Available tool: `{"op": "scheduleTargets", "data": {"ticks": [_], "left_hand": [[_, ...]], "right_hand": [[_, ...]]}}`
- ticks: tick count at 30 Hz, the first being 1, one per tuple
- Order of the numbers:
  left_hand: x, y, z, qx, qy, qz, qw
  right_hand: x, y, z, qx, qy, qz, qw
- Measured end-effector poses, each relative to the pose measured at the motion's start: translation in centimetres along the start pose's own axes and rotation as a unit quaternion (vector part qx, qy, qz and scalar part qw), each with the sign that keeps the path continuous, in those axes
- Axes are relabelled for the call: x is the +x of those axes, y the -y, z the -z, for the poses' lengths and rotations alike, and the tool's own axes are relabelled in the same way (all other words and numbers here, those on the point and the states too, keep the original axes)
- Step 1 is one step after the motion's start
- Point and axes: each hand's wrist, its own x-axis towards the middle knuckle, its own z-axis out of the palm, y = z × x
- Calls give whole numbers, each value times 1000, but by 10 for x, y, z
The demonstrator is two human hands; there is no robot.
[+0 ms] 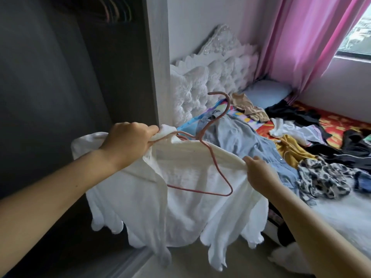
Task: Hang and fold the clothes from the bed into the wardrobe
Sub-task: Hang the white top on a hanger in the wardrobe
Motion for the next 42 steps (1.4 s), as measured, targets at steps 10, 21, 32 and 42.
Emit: {"op": "scheduleTargets", "data": {"ticks": [10, 21, 32, 42], "left_hand": [[6, -26, -2, -124, -86, 83, 985], [-21, 15, 9, -455, -88, 214, 860], [-55, 58, 11, -238, -96, 308, 916], [-45, 88, 81, -165, -193, 170, 952]], "right_hand": [[-33, 70, 48, -50, 143, 101, 983], [-3, 25, 103, 66, -131, 307, 940], [21, 44, 122, 45, -314, 312, 896], [23, 96, 135, 172, -335, 342, 861]]}}
